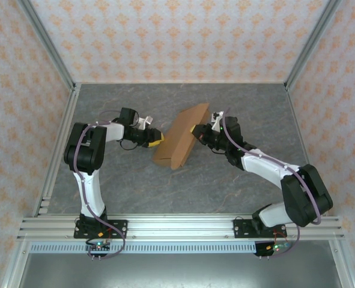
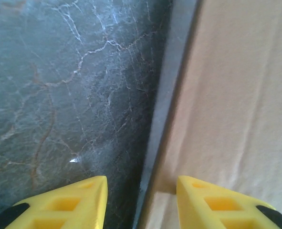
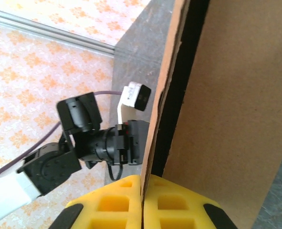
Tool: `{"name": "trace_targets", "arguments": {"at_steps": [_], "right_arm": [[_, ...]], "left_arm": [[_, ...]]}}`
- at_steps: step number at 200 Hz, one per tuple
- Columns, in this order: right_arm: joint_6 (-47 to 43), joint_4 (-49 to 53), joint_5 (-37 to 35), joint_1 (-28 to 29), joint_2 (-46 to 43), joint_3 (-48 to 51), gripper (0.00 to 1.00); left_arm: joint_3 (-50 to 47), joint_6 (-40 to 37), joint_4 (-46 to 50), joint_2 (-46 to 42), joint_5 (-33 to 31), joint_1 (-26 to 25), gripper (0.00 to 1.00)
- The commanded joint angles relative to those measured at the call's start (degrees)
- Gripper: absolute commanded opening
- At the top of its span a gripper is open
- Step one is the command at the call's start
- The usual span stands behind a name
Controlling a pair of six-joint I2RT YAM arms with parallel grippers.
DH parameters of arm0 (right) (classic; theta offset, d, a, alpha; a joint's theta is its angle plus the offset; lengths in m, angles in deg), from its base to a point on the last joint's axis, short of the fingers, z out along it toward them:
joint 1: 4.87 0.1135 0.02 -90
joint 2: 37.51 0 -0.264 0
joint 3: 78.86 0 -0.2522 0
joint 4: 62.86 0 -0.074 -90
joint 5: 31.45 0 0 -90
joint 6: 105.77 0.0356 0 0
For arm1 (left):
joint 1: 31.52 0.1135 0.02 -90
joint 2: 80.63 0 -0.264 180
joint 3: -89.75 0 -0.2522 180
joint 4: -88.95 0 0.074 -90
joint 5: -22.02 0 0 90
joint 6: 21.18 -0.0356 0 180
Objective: Fold the paper box
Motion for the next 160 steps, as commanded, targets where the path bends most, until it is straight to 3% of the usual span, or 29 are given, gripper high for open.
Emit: {"name": "trace_targets", "arguments": {"at_steps": [1, 160], "right_arm": [[-3.04, -1.13, -1.29, 0.44, -1.60, -2.78, 0.06], [-0.91, 10.75, -13.87, 5.10, 1.86, -8.40, 0.08]], "left_arm": [[-0.79, -0.35, 3.58, 2.08, -5.04, -0.32, 0.42], [5.19, -5.46, 12.07, 1.99, -8.29, -5.76, 0.42]]}}
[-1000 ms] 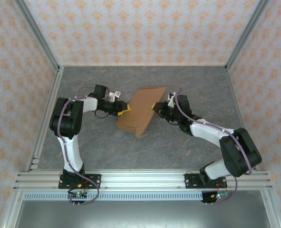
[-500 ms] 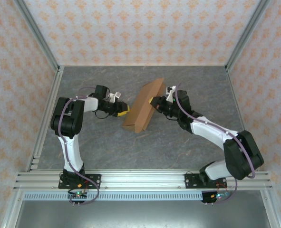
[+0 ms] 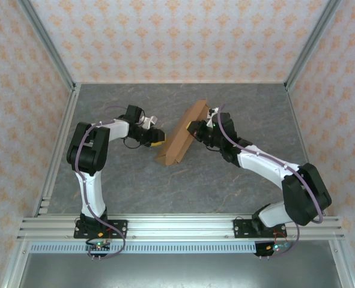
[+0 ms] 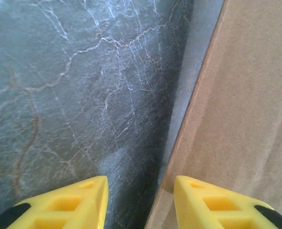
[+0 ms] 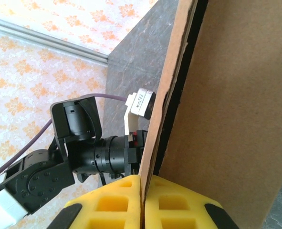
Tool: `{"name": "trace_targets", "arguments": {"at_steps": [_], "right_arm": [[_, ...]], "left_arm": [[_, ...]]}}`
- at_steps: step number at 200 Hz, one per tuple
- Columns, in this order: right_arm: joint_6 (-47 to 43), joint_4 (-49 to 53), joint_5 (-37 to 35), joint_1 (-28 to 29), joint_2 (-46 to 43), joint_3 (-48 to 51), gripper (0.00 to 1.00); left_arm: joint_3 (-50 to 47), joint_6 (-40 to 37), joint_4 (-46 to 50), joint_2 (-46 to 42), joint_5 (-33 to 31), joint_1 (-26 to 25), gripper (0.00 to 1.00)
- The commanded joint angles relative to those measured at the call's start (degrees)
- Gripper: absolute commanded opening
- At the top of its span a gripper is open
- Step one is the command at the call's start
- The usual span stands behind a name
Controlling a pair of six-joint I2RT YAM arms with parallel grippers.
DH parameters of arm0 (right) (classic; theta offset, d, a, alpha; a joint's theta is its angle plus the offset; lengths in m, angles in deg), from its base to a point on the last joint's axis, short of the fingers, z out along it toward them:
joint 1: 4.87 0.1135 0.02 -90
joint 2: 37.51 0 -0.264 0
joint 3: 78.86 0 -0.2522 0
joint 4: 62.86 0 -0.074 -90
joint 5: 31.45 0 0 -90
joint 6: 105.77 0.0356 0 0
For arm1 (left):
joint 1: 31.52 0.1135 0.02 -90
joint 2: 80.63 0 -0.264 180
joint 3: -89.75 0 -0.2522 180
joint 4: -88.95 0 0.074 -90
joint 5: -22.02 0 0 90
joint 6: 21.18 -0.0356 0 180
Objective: Fold the paper box
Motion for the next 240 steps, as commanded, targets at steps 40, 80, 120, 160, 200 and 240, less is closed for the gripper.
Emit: {"name": "trace_targets", "arguments": {"at_steps": [40, 80, 120, 160, 200, 240], "right_arm": [[0.58, 6.70, -8.97, 1.39, 2.76, -4.85, 0.08], [1.76, 6.32, -10.36, 1.43, 5.12, -5.30, 0.08], [1.63, 6.78, -11.28, 1.40, 7.10, -6.59, 0.07], [1.09, 7.32, -11.81, 1.40, 8.85, -7.42, 0.07], [0.40, 8.41, -12.19, 1.35, 10.31, -8.66, 0.07], [-0.20, 9.72, -12.43, 1.31, 10.81, -9.85, 0.07]], "left_arm": [[2.50, -2.78, 5.65, 2.22, -0.91, -3.08, 0.42], [3.30, -2.49, 6.17, 2.20, -1.25, -3.19, 0.42], [4.40, -2.00, 6.93, 2.06, -2.81, -3.13, 0.43], [5.43, -1.65, 7.87, 1.15, -6.36, -2.05, 0.51], [7.14, -1.97, 10.13, -2.60, -13.84, 0.00, 0.63], [6.23, -2.90, 11.29, -12.43, -25.79, 0.94, 0.68]]}}
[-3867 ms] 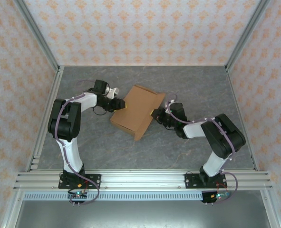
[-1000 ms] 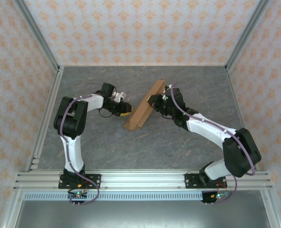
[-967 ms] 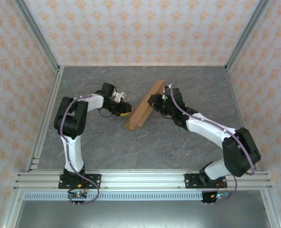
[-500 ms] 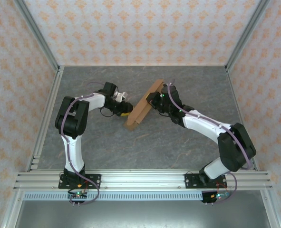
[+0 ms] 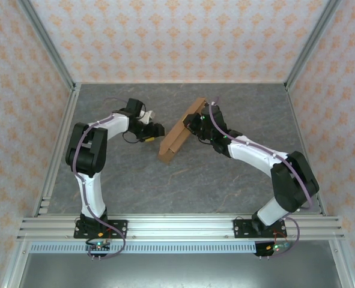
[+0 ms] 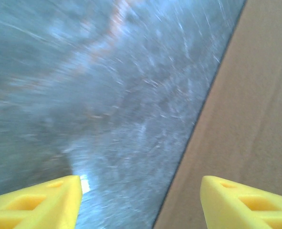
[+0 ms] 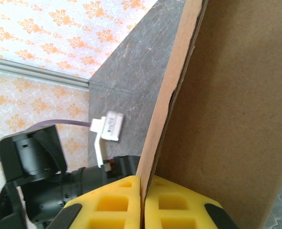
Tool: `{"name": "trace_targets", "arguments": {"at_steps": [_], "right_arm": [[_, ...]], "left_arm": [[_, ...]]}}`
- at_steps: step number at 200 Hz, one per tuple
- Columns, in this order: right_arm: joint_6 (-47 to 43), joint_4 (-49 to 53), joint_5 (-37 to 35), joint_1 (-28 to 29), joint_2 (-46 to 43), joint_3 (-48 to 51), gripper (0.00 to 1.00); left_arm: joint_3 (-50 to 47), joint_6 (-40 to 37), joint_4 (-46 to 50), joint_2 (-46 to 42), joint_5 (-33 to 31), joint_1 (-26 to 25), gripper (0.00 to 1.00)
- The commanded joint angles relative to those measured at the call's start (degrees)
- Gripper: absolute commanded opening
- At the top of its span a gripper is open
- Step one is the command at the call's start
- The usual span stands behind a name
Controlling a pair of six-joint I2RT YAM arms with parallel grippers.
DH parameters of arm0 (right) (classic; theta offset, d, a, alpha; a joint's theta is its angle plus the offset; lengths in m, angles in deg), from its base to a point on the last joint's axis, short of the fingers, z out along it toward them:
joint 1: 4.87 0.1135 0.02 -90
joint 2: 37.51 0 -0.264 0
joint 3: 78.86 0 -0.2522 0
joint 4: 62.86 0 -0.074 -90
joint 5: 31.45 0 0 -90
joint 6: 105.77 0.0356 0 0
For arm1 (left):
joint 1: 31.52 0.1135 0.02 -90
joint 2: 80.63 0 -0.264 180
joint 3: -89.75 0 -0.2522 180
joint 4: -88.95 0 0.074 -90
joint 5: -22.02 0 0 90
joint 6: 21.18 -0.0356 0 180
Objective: Fold the paper box
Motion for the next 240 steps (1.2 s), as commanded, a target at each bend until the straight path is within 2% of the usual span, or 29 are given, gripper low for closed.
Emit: {"name": "trace_targets", "arguments": {"at_steps": [1, 36, 58, 74, 96, 122, 142, 178, 205, 240], "right_arm": [[-2.69, 5.62, -4.26, -0.16, 2.28, -0.47, 0.07], [-3.03, 6.83, -4.18, -0.11, 3.26, -1.95, 0.07], [-3.54, 7.81, -4.22, -0.13, 3.85, -2.84, 0.07], [-3.76, 8.30, -4.06, -0.24, 4.38, -3.61, 0.07], [-3.75, 8.35, -3.79, -0.24, 4.86, -4.14, 0.07], [-3.80, 8.36, -3.61, -0.25, 5.23, -4.33, 0.07], [-3.77, 8.30, -3.54, -0.20, 5.42, -4.49, 0.07], [-3.76, 8.10, -3.56, -0.23, 5.58, -4.42, 0.07], [-3.76, 8.06, -3.61, -0.24, 5.66, -4.40, 0.07], [-3.77, 8.11, -3.52, -0.30, 5.78, -4.48, 0.07]], "left_arm": [[-0.20, -1.26, 1.64, -10.01, -11.14, 0.52, 0.68], [-12.32, -0.90, -5.69, -29.88, -16.09, -1.03, 0.75], [-17.38, -4.41, -5.67, -40.87, -20.83, -6.76, 0.81], [-17.98, -7.42, -3.85, -44.30, -23.72, -11.76, 0.85], [-17.84, -10.55, -2.05, -44.58, -27.21, -16.88, 0.88], [-18.71, -12.44, -2.67, -44.04, -26.32, -20.78, 0.91], [-17.21, -14.46, -0.18, -41.61, -30.39, -23.40, 0.93], [-14.75, -16.28, 1.63, -36.80, -34.44, -25.41, 0.96], [-14.30, -16.56, 0.03, -35.05, -31.82, -25.94, 0.97], [-13.12, -17.20, -0.40, -31.72, -33.09, -27.02, 0.95]]}}
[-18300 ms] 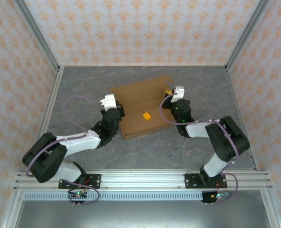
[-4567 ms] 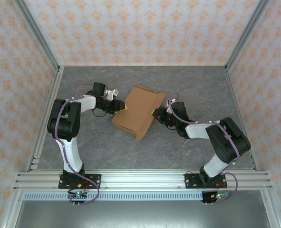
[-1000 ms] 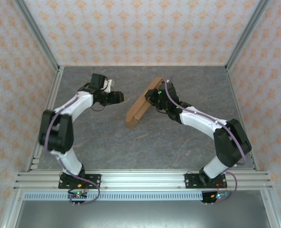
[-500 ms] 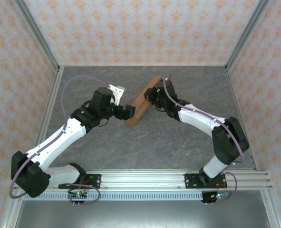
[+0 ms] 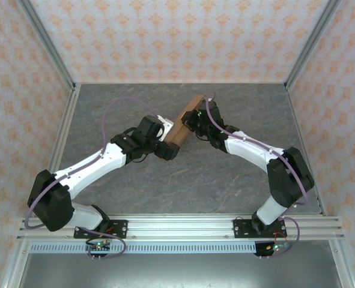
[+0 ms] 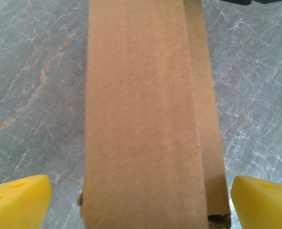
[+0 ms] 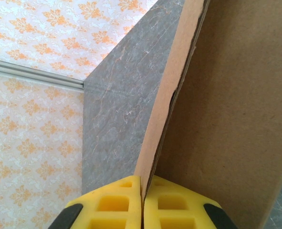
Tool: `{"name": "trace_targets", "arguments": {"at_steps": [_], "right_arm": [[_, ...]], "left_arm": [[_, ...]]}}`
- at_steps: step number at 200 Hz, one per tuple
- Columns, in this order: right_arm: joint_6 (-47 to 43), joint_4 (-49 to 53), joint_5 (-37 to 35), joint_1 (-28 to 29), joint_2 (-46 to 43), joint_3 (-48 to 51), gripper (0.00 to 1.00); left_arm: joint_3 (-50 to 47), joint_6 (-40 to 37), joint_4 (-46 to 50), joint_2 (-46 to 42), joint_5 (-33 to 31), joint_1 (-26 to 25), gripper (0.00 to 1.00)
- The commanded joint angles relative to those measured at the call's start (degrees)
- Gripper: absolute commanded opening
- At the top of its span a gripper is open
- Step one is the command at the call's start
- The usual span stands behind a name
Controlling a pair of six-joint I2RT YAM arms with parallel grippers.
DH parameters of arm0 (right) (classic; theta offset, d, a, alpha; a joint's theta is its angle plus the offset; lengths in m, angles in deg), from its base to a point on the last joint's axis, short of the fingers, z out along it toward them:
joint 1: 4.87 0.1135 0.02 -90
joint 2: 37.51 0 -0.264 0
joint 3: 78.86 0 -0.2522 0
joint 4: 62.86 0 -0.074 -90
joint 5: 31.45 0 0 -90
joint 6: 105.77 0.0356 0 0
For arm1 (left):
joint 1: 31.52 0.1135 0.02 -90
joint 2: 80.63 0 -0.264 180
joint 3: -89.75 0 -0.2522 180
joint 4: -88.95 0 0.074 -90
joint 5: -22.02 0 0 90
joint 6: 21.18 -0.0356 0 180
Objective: Fold the paper box
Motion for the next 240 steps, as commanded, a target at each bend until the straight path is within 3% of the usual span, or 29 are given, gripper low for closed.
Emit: {"name": "trace_targets", "arguments": {"at_steps": [1, 83, 138, 170, 205, 240], "right_arm": [[-2.48, 5.13, -2.89, -0.25, 2.61, 0.23, 0.07], [-2.35, 5.37, -2.96, -0.43, 2.21, 0.18, 0.07], [-3.73, 7.30, -2.78, -2.38, -2.25, 0.50, 0.25], [-6.57, 10.91, -2.61, -4.13, -7.85, 0.62, 0.38], [-15.37, 20.03, -2.60, -5.81, -15.23, -1.10, 0.45], [-35.47, 31.44, -5.29, -6.51, -19.36, -6.37, 0.52]], "left_arm": [[2.11, -1.73, -0.19, 1.54, -1.85, -0.92, 0.95], [2.68, -1.97, -2.46, 3.46, -1.25, -1.37, 0.65], [2.87, -3.44, -1.29, 2.52, -1.13, 0.09, 0.57], [1.73, -5.54, -2.89, 0.04, 3.02, 2.88, 0.52], [1.55, -10.97, -2.65, -2.33, 10.18, 7.30, 0.50], [0.64, -19.05, -2.57, -4.72, 18.56, 11.51, 0.48]]}}
